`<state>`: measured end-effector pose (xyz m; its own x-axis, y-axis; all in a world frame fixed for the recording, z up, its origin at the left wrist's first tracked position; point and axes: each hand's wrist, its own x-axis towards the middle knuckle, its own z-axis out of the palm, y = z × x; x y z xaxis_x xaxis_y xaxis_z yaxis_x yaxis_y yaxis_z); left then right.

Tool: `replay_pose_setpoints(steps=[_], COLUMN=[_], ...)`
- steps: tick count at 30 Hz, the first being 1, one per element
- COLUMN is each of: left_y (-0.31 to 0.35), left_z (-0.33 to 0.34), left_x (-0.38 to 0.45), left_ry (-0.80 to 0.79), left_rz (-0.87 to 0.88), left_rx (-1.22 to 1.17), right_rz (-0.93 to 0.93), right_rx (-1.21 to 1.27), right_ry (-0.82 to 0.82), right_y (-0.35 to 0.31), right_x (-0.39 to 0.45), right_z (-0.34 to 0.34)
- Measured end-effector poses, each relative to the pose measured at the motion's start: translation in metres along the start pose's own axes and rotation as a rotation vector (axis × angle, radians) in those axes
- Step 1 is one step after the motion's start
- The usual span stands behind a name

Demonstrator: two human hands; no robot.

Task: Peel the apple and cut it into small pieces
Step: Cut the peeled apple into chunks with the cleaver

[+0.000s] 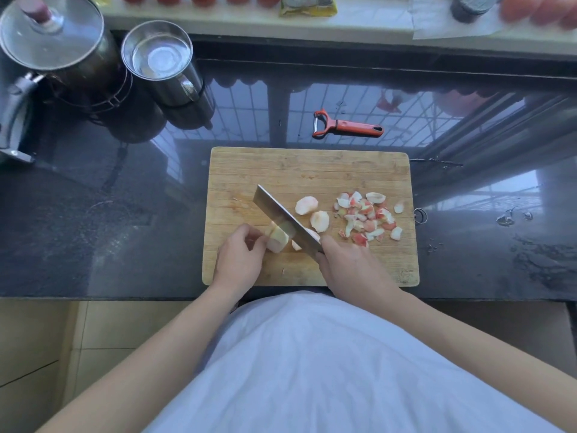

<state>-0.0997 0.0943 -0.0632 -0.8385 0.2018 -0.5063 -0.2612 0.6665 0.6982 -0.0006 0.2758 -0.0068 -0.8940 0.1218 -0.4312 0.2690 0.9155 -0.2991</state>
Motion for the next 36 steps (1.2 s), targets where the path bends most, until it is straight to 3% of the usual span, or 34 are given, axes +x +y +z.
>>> replay_pose_setpoints(steps=[7,11,16,23,28,36], left_y=[0.012,0.008,0.000,0.006,0.008,0.009], left_z=[-0.019,-0.018,-0.005,0.007,0.010,0.016], left_x=[0.029,0.040,0.032,0.031,0.032,0.024], left_ry=[-0.347,-0.392,-0.254,-0.017,-0.035,-0.102], left_rz=[0.166,0.109,-0.015,-0.272,-0.373,-0.297], left_rx=[0.276,0.191,0.071,-0.452,-0.586,-0.529], right_rz=[0.153,0.187,0.213,0.120,0.048,0.081], right_rx=[0.194,0.268,0.265,0.185,0.083,-0.007], right_ry=[-0.010,-0.004,0.058,0.094,0.139,0.099], right_y=[-0.005,-0.006,-0.006,-0.016,-0.026,-0.030], right_x=[0.001,0.008,0.000,0.000,0.007,0.011], right_z=[-0.009,-0.011,-0.006,0.000,0.000,0.002])
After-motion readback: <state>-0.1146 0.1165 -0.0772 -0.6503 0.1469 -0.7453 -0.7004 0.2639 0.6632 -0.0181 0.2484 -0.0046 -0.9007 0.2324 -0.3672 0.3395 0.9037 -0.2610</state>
